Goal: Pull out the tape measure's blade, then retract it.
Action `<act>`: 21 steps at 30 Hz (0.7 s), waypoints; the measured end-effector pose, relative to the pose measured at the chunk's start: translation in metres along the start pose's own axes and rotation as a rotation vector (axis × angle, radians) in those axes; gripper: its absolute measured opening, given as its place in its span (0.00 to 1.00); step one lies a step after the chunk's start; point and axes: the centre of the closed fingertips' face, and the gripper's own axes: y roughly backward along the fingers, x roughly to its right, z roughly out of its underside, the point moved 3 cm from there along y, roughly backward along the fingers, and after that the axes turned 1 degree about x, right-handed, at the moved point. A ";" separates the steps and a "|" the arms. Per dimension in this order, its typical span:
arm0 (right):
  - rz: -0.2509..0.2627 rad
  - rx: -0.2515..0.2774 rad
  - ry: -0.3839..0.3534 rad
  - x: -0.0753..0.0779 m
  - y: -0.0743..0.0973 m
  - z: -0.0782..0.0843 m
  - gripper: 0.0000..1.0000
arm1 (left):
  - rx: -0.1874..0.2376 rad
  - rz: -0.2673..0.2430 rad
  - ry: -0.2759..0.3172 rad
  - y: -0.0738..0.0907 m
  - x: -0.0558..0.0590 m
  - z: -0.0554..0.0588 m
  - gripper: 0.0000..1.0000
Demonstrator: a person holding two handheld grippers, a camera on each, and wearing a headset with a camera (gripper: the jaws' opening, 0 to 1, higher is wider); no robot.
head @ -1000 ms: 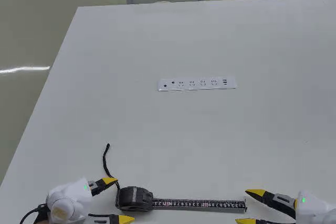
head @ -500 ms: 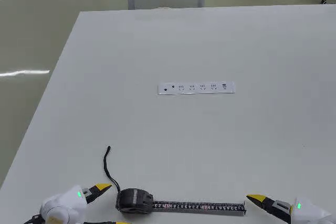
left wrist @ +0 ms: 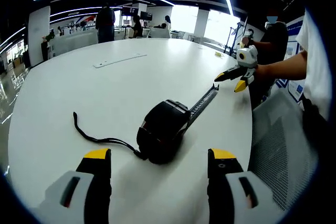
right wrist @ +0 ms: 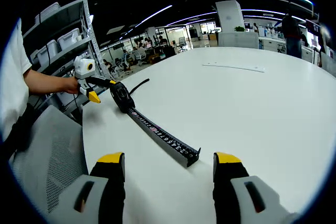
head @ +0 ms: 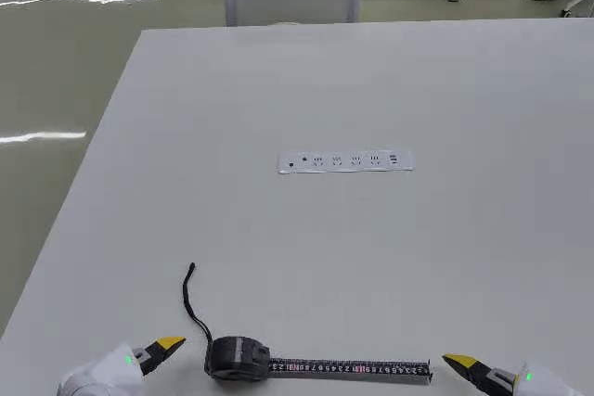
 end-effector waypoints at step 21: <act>0.059 0.012 -0.010 -0.006 0.021 0.002 0.73 | 0.017 -0.054 0.077 0.026 0.008 0.015 0.75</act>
